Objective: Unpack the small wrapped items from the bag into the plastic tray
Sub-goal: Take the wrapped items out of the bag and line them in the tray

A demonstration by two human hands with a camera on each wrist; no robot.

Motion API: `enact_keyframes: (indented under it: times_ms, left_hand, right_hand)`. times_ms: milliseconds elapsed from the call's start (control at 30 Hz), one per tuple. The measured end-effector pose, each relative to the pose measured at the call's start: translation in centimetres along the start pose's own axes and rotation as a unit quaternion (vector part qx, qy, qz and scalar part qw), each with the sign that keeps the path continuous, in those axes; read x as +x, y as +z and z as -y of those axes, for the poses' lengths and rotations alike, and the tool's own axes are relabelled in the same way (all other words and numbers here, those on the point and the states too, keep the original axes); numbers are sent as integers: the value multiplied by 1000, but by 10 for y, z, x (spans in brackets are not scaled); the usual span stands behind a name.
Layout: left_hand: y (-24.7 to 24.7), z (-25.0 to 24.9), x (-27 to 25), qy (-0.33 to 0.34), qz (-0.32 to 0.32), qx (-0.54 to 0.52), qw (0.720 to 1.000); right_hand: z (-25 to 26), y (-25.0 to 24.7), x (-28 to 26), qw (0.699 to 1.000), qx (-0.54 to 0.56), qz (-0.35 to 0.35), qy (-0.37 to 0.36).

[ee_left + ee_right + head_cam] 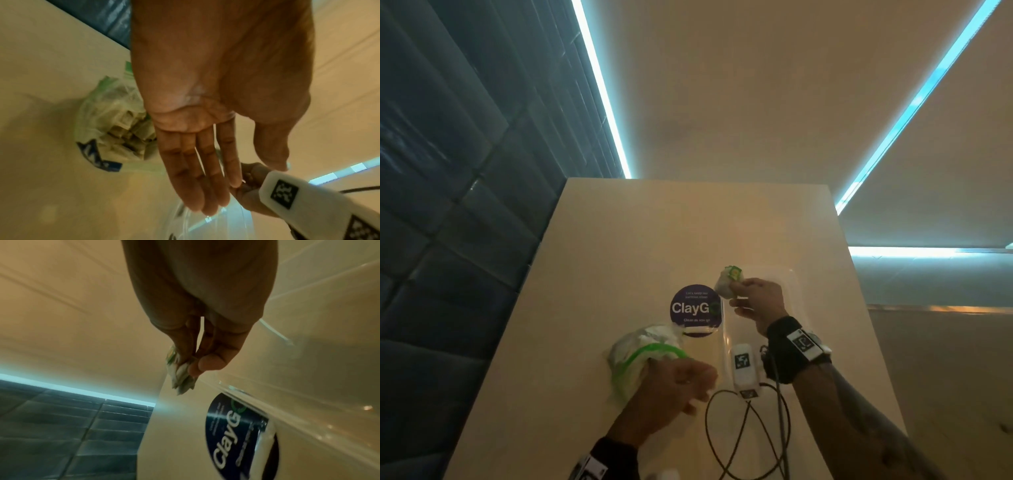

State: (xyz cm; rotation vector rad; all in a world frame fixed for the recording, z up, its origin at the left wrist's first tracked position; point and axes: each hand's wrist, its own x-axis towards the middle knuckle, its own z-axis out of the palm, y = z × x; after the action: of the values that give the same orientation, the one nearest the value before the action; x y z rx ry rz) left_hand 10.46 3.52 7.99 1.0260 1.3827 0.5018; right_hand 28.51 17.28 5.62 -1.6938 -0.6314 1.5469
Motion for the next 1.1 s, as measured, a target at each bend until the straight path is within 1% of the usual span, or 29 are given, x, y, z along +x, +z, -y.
enact_keyframes:
  times_ms: [33,67,167,267,333,400,467,500,567,667,767,800,833,867,900,933,967,1033,1100]
  left_hand:
    - [3,-5,3,-1,24,15,1000]
    - [6,-8,6,0,29,32,999]
    - [9,-13,22,25,3,81,996]
    - [5,-20,36,39,-20,90,995]
    - [0,-26,38,47,-28,102,993]
    - [-8,-31,35,58,-46,91,993]
    - [-20,-33,30,59,-87,52,993]
    - [-28,-34,28,55,-111,29,992]
    - [-43,-35,23,55,-143,-11,988]
    - [-63,-37,13,75,-176,-44,981]
    - [-79,-36,-3,94,-212,-45,972]
    - [-84,-35,-8,88,-200,-47,975]
    - [-88,-32,-14,69,-165,-39,983]
    - [-89,-29,-19,44,-111,-9,993]
    - [-87,-24,-22,16,-52,42,998]
    - [-83,-15,-22,-5,-7,107,994]
    - [-76,-6,-20,-14,14,176,984]
    - [-59,16,-8,-6,9,282,959]
    - [-41,35,5,16,-22,288,957]
  right_hand:
    - [0,0,-8,999,30,21,15]
    - [0,1,-17,997,59,40,29]
    - [-10,11,-47,988,118,90,48]
    - [-23,18,-79,980,142,124,62]
    - [-29,15,-96,977,137,157,45]
    - [-31,8,-104,984,76,159,-13]
    - [-29,-2,-103,989,-8,128,-77]
    - [-27,-8,-99,988,-40,112,-95]
    - [-24,-22,-89,988,-71,101,-91]
    - [-22,-41,-76,982,-121,138,-51]
    - [-27,-50,-69,969,-178,161,-54]
    - [-30,-51,-68,967,-187,162,-58]
    - [-33,-52,-66,966,-194,160,-60]
    - [-37,-51,-64,966,-199,154,-60]
    - [-40,-50,-63,966,-204,148,-62]
    - [-44,-48,-61,966,-206,141,-63]
    - [-47,-45,-59,968,-206,132,-64]
    - [-52,-38,-53,972,-201,105,-66]
    - [-53,-35,-47,977,-193,65,-68]
